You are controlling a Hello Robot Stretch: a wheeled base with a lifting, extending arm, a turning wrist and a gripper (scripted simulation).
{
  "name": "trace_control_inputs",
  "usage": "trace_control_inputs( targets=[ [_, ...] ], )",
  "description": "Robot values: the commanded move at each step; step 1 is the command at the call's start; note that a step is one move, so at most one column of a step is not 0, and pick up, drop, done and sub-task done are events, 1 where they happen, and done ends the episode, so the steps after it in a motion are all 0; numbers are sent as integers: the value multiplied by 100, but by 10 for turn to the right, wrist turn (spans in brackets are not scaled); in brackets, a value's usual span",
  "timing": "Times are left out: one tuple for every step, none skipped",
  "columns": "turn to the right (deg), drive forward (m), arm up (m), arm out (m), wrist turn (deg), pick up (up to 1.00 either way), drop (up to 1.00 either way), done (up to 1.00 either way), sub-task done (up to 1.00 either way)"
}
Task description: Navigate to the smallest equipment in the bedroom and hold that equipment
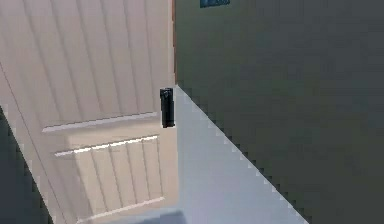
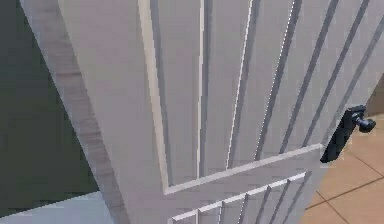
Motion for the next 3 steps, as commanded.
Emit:
trace_control_inputs(
  targets=[
    [0, 15, 0, 0, 0, 0, 0, 0, 0],
    [240, 0, 0, 0, 0, 0, 0, 0, 0],
    [0, 95, 0, 0, 0, 0, 0, 0, 0]
  ],
)
